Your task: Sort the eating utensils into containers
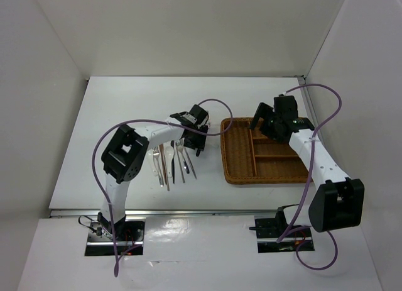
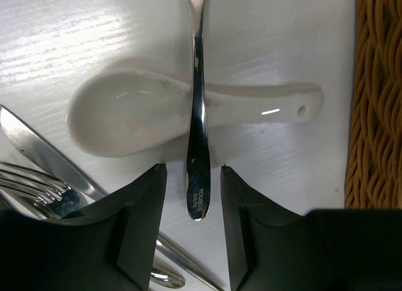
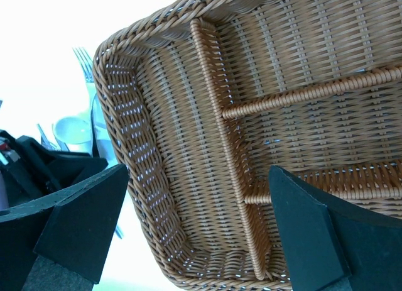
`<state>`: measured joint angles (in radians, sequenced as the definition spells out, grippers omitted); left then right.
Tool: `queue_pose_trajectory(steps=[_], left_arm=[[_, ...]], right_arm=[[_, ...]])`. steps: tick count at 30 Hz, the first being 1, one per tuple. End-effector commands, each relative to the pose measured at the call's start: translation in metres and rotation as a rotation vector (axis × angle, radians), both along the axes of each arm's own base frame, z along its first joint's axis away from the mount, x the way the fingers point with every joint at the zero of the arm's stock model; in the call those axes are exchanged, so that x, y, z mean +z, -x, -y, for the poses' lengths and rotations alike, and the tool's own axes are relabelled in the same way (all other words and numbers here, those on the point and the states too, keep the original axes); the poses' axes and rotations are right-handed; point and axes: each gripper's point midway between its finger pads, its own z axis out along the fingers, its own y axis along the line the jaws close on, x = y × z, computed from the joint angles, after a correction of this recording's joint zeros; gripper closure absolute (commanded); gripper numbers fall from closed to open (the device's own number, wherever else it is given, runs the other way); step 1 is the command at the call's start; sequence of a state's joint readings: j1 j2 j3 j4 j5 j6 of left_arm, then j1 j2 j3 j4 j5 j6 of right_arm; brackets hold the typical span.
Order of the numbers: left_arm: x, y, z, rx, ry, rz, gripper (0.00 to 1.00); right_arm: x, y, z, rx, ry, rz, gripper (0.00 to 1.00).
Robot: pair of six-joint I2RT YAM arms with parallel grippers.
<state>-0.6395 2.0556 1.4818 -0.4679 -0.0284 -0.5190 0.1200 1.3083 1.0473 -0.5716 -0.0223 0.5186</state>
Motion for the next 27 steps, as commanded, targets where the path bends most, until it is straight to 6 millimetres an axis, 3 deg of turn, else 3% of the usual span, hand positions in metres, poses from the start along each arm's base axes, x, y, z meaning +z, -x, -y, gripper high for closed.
queue_pose_trajectory(steps=[1, 6, 11, 14, 18, 19, 23, 27], left_arm=[[-0.013, -0.007, 0.0, 0.028, -0.02, 0.0, 0.48], [-0.018, -0.009, 0.002, 0.036, -0.017, -0.002, 0.63], [-0.029, -0.006, 0.002, 0.031, -0.014, -0.014, 0.85], [-0.022, -0.002, -0.001, 0.031, -0.009, -0.008, 0.87], [0.016, -0.004, 0.005, 0.014, 0.052, 0.049, 0.88], [0.034, -0.003, 0.005, -0.002, 0.076, 0.079, 0.88], [0.082, 0.0, 0.006, -0.034, 0.14, 0.159, 0.88], [0.119, 0.009, 0.01, -0.093, 0.205, 0.207, 0.88]], right_arm=[[0.029, -0.008, -0.004, 0.009, -0.022, 0.096, 0.0], [0.025, -0.006, -0.006, 0.008, -0.035, 0.085, 0.0], [0.024, -0.005, -0.011, 0.022, -0.062, 0.081, 0.0], [0.029, -0.006, -0.015, 0.036, -0.078, 0.098, 0.0], [0.038, -0.007, -0.034, 0.129, -0.151, 0.148, 0.0], [0.041, -0.008, -0.04, 0.163, -0.16, 0.164, 0.0], [0.055, -0.008, -0.081, 0.306, -0.211, 0.23, 0.0], [0.05, -0.009, -0.115, 0.376, -0.249, 0.218, 0.0]])
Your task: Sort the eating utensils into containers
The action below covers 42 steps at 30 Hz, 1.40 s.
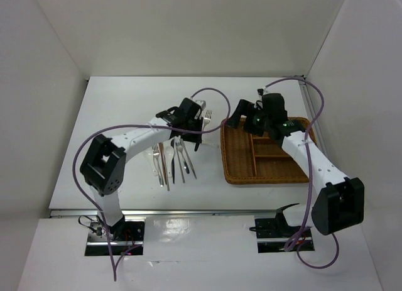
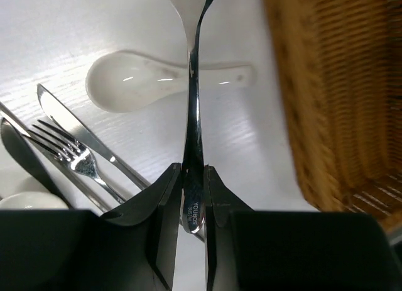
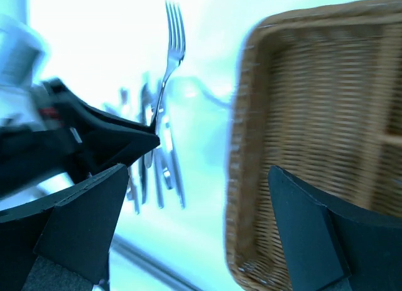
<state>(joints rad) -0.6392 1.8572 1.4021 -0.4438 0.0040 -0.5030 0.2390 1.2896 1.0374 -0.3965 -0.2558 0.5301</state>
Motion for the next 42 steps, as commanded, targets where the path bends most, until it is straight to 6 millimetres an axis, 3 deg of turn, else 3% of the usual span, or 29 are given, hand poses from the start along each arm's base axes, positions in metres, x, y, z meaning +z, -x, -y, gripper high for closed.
queue_pose_trajectory(steps=[1, 9, 16, 21, 24, 28, 32, 33, 34, 38, 39, 42], left_arm=[[0.062, 0.002, 0.012, -0.071, 0.117, 0.111, 0.88], [0.083, 0.032, 0.034, -0.164, 0.258, 0.102, 0.87], [0.089, 0.047, 0.051, -0.215, 0.294, 0.099, 0.86], [0.103, 0.05, 0.056, -0.227, 0.327, 0.121, 0.86], [0.107, 0.05, 0.056, -0.228, 0.332, 0.128, 0.86], [0.111, 0.05, 0.056, -0.223, 0.348, 0.14, 0.86], [0.114, 0.052, 0.057, -0.23, 0.359, 0.144, 0.84], [0.114, 0.055, 0.06, -0.239, 0.359, 0.143, 0.83], [0.11, 0.056, 0.059, -0.239, 0.354, 0.135, 0.81], [0.105, 0.053, 0.051, -0.202, 0.31, 0.133, 0.58], [0.099, 0.051, 0.044, -0.184, 0.269, 0.133, 0.49], [0.112, 0.046, 0.029, -0.146, 0.22, 0.194, 0.37]], right_arm=[[0.015, -0.009, -0.036, 0.095, -0.069, 0.072, 0.0], [0.016, -0.01, -0.087, 0.195, -0.131, 0.098, 0.0], [0.021, -0.015, -0.095, 0.172, -0.131, 0.129, 0.04], [-0.001, -0.016, -0.099, 0.133, -0.087, 0.066, 0.1], [-0.003, -0.018, -0.098, 0.11, -0.092, 0.048, 0.14], [-0.003, -0.018, -0.099, 0.104, -0.098, 0.043, 0.28], [-0.006, -0.018, -0.1, 0.112, -0.099, 0.033, 0.66], [-0.002, -0.019, -0.101, 0.112, -0.103, 0.041, 0.83], [-0.005, -0.017, -0.1, 0.106, -0.102, 0.021, 0.89], [-0.001, -0.027, -0.089, 0.076, -0.035, 0.022, 0.97], [0.001, -0.033, -0.079, 0.066, -0.01, 0.015, 1.0], [0.009, -0.043, -0.052, 0.086, 0.101, 0.056, 1.0]])
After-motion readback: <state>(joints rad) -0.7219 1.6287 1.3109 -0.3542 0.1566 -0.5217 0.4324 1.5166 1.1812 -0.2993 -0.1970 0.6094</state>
